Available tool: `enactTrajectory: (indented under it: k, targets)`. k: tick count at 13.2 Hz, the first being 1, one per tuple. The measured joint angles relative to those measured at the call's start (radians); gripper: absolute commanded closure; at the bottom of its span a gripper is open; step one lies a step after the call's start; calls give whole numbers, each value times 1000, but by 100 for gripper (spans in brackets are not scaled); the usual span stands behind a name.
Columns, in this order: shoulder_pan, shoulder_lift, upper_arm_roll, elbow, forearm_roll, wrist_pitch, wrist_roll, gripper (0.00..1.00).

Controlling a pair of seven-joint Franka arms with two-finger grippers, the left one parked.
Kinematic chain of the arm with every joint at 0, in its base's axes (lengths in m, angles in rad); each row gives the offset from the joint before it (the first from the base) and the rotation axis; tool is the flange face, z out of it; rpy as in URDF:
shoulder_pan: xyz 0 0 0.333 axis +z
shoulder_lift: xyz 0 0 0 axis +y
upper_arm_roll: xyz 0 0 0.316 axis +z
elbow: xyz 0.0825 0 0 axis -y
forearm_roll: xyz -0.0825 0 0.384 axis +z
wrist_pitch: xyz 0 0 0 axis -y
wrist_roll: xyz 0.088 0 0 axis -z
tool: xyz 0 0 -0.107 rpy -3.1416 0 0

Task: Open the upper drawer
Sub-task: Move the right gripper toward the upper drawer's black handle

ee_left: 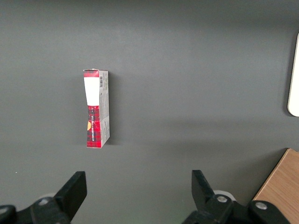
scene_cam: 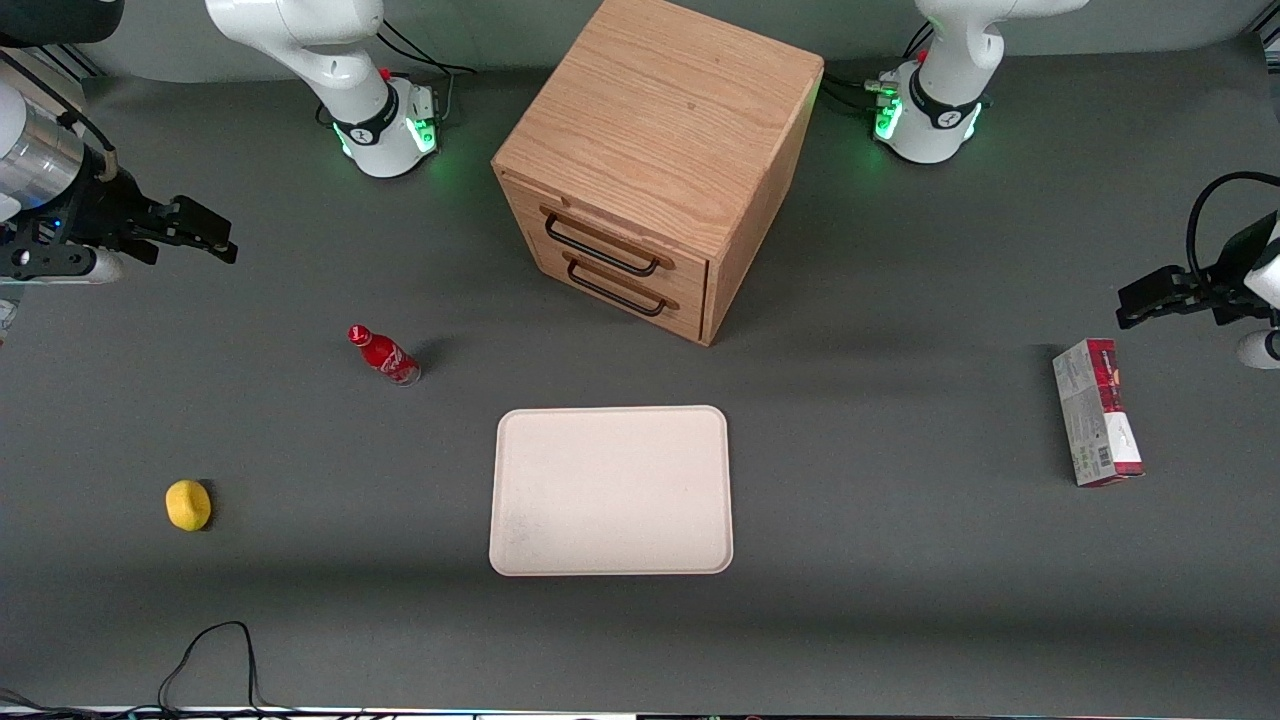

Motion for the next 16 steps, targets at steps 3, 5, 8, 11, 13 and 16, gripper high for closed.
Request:
enactTrajectory:
  k: [3,5,8,11,13,16]
  targets:
    - [1,4,1,8,0,1,0,0]
    - [2,42,7,70,0,3,0,0]
    - [5,161,98,220,2,6,-3,0]
    - [11,248,249,296,2,6,-5,0]
    - [14,276,371,316,1,5,-7,0]
    - [23,284,533,325,1,2,-64,0]
